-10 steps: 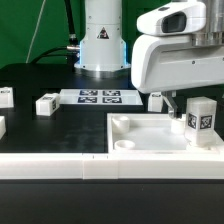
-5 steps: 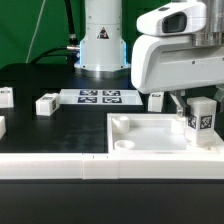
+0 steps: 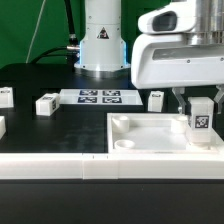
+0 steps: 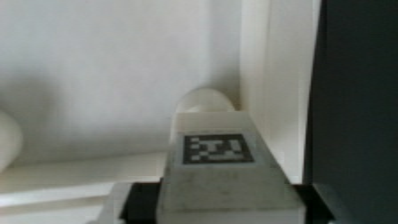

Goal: Assemble one leg

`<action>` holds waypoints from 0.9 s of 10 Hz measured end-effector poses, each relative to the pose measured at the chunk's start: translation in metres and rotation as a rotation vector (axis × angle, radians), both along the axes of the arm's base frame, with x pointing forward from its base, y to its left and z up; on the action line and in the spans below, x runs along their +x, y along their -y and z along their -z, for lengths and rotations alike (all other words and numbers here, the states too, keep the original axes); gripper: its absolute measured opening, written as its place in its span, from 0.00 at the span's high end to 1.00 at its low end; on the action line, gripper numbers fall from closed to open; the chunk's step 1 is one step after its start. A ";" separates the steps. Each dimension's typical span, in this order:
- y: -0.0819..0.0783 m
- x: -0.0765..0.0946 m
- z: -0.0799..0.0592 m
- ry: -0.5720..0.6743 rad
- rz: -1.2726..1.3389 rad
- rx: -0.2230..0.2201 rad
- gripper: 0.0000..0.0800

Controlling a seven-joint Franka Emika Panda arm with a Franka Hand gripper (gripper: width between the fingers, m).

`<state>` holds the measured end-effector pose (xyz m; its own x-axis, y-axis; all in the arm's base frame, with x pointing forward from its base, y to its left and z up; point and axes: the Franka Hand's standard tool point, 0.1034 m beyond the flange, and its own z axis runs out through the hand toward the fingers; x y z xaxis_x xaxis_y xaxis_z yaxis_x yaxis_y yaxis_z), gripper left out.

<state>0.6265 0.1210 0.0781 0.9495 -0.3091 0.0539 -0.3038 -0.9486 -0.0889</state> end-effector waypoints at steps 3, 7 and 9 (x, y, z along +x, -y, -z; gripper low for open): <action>-0.001 0.000 0.000 -0.017 0.374 0.022 0.64; 0.000 0.000 0.001 -0.053 0.733 0.087 0.64; 0.001 0.001 0.001 -0.057 0.800 0.097 0.64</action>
Offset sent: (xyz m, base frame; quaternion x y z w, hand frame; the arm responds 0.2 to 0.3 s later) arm -0.0027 -0.0014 -0.0020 -0.0166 0.0153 0.3332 0.9426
